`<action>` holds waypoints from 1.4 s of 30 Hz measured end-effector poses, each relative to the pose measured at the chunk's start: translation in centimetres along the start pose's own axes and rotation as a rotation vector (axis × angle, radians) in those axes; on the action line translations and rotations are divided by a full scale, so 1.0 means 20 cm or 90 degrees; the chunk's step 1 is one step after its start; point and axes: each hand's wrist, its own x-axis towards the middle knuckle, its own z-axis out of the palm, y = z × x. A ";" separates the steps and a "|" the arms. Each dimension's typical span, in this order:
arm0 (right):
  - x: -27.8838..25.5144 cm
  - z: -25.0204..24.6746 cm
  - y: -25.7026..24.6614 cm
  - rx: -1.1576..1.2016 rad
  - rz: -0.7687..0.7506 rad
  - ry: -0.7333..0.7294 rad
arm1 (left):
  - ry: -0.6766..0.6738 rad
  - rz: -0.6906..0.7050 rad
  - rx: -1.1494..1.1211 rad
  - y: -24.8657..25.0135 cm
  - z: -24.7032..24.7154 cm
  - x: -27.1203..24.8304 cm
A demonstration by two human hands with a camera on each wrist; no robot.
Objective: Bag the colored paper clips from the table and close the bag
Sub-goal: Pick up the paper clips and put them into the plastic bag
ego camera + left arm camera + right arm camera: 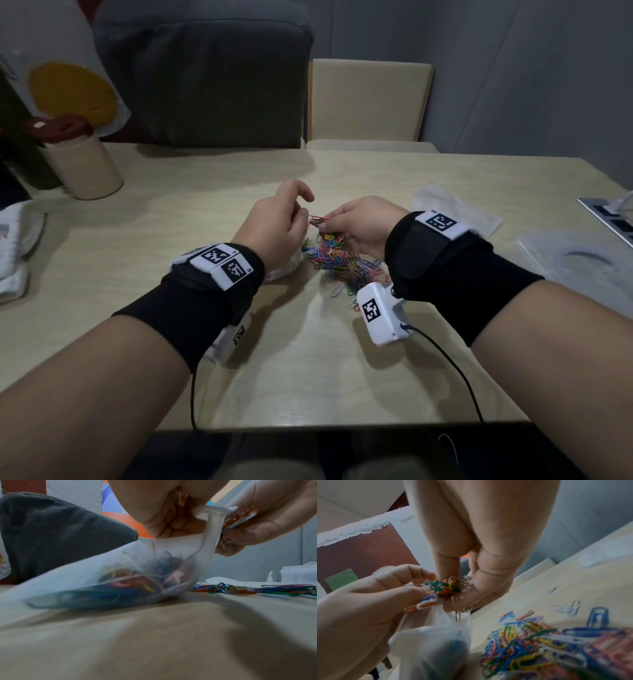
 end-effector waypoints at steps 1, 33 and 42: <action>0.00 0.02 -0.01 0.026 0.016 -0.010 | 0.001 0.003 -0.003 0.00 0.00 0.00; 0.00 0.02 -0.06 -0.564 -0.130 0.116 | 0.013 0.002 -0.011 0.00 0.00 0.00; 0.00 -0.01 0.10 -0.874 -0.025 -0.019 | 0.014 0.025 0.032 0.00 -0.01 -0.01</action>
